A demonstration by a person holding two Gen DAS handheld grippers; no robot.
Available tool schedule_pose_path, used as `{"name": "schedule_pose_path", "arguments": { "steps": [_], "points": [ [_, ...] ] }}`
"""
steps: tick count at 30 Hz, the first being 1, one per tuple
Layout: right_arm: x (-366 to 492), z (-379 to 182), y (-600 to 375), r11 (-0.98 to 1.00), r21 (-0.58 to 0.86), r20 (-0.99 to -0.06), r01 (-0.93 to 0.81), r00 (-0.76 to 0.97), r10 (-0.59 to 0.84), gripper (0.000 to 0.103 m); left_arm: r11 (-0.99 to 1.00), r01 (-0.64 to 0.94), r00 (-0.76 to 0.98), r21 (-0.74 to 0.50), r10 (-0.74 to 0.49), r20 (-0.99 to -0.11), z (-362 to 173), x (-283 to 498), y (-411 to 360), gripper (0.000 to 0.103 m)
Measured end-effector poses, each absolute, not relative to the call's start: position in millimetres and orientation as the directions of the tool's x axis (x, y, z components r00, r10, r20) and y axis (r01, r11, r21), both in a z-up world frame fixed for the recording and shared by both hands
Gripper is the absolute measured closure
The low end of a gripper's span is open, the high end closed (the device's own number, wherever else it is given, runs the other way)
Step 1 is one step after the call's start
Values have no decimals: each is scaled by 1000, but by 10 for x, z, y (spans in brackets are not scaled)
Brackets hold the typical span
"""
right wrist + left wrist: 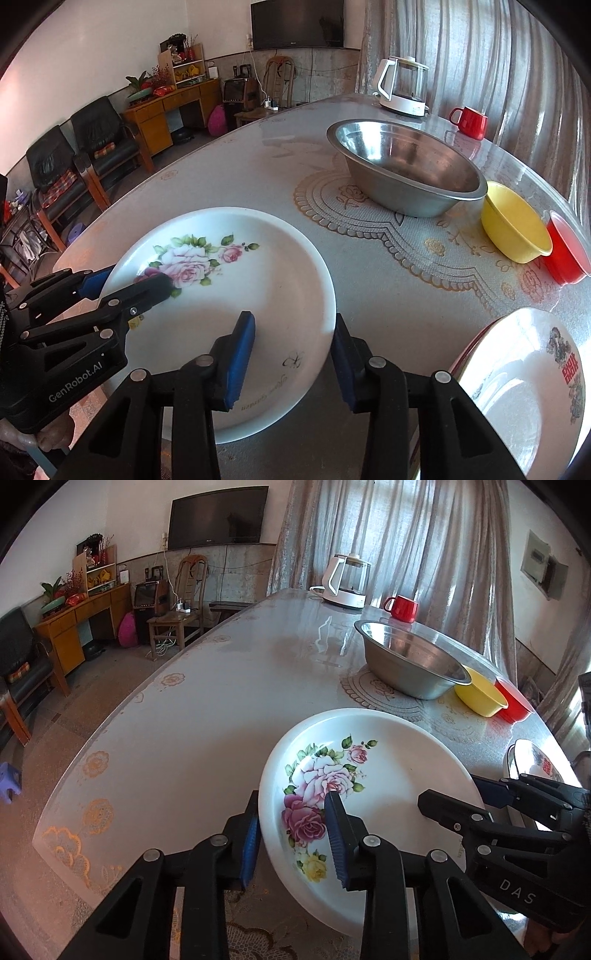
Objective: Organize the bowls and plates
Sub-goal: 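Lift the rose plate off the table with both tools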
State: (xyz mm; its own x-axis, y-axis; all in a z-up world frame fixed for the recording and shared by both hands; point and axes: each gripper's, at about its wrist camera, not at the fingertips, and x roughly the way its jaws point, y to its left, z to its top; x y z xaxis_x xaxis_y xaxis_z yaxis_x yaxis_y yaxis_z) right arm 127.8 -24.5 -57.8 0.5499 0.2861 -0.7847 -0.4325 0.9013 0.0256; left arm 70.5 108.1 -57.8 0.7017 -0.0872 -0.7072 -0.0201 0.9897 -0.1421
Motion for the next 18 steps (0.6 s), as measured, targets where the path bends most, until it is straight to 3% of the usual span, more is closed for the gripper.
{"name": "schedule_pose_path", "arguments": {
  "steps": [8, 18],
  "points": [
    [1303, -570, -306, 918, 29, -777, -396, 569, 270, 79, 989, -41, 702, -142, -72, -708, -581, 690, 1077, 72],
    [1303, -574, -326, 923, 34, -771, -383, 578, 267, 82, 987, -51, 696, -152, -75, -715, -561, 626, 1078, 72]
  ]
}}
